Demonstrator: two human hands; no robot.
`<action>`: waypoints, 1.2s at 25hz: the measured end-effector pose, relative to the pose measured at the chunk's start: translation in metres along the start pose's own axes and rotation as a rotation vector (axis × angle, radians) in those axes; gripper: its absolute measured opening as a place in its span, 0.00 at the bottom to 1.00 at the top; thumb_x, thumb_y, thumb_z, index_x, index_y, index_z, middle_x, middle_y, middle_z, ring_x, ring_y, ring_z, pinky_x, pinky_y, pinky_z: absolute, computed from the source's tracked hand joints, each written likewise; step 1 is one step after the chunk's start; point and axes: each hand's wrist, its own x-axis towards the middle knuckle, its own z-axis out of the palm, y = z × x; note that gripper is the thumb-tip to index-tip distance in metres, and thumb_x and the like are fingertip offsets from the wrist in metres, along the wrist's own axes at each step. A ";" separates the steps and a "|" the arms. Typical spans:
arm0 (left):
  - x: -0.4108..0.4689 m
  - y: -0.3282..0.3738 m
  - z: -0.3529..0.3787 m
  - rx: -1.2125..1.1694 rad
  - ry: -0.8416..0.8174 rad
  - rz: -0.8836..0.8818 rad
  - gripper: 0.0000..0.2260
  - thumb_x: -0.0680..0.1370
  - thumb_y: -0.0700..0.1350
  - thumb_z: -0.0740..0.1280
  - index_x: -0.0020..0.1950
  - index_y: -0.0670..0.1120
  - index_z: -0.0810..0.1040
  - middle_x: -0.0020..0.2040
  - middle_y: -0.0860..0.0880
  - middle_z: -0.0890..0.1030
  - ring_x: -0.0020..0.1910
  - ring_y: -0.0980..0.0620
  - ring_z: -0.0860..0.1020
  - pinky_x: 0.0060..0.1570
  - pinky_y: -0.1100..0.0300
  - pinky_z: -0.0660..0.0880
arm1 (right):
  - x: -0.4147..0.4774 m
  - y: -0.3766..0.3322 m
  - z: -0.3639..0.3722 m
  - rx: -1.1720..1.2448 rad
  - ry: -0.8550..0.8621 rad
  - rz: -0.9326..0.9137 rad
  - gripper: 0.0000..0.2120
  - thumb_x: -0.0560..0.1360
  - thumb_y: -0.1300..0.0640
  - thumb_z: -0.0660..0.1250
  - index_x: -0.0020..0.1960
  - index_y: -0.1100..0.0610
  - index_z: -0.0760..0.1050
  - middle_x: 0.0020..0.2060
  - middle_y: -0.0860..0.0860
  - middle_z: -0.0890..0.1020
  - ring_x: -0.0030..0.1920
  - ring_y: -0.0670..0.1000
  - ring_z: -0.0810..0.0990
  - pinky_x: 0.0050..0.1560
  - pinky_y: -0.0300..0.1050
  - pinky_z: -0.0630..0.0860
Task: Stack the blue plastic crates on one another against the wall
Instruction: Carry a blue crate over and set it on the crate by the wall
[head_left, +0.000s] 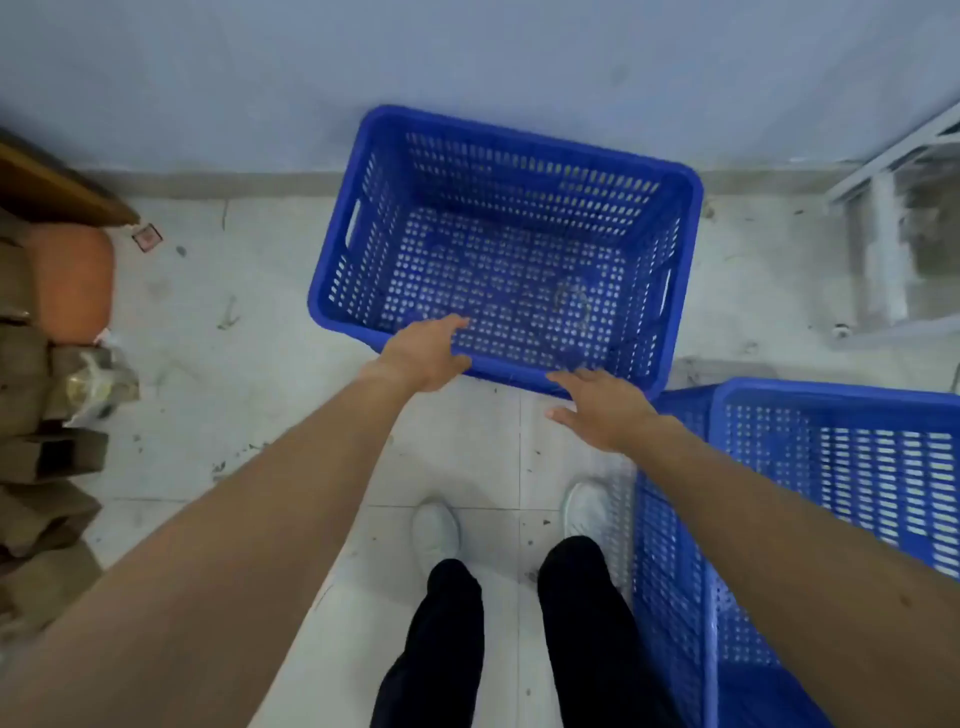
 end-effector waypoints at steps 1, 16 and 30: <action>0.018 -0.006 0.013 0.022 -0.023 -0.010 0.25 0.81 0.53 0.63 0.78 0.52 0.63 0.72 0.48 0.72 0.66 0.42 0.74 0.56 0.52 0.73 | 0.018 0.005 0.009 -0.019 0.023 -0.014 0.28 0.81 0.42 0.56 0.78 0.50 0.57 0.73 0.53 0.68 0.71 0.58 0.68 0.69 0.57 0.67; 0.129 -0.086 0.087 0.464 0.137 0.122 0.17 0.84 0.54 0.54 0.66 0.52 0.76 0.63 0.52 0.81 0.63 0.49 0.77 0.69 0.48 0.67 | 0.110 0.072 0.093 -0.126 0.439 -0.168 0.18 0.77 0.51 0.68 0.66 0.49 0.70 0.42 0.49 0.83 0.35 0.53 0.83 0.30 0.48 0.80; 0.161 -0.062 0.067 0.479 0.197 -0.073 0.26 0.79 0.66 0.49 0.63 0.51 0.74 0.57 0.49 0.82 0.58 0.46 0.79 0.60 0.51 0.73 | 0.151 0.132 0.006 -0.361 0.266 -0.089 0.21 0.84 0.44 0.49 0.76 0.45 0.58 0.59 0.50 0.78 0.56 0.55 0.80 0.49 0.51 0.79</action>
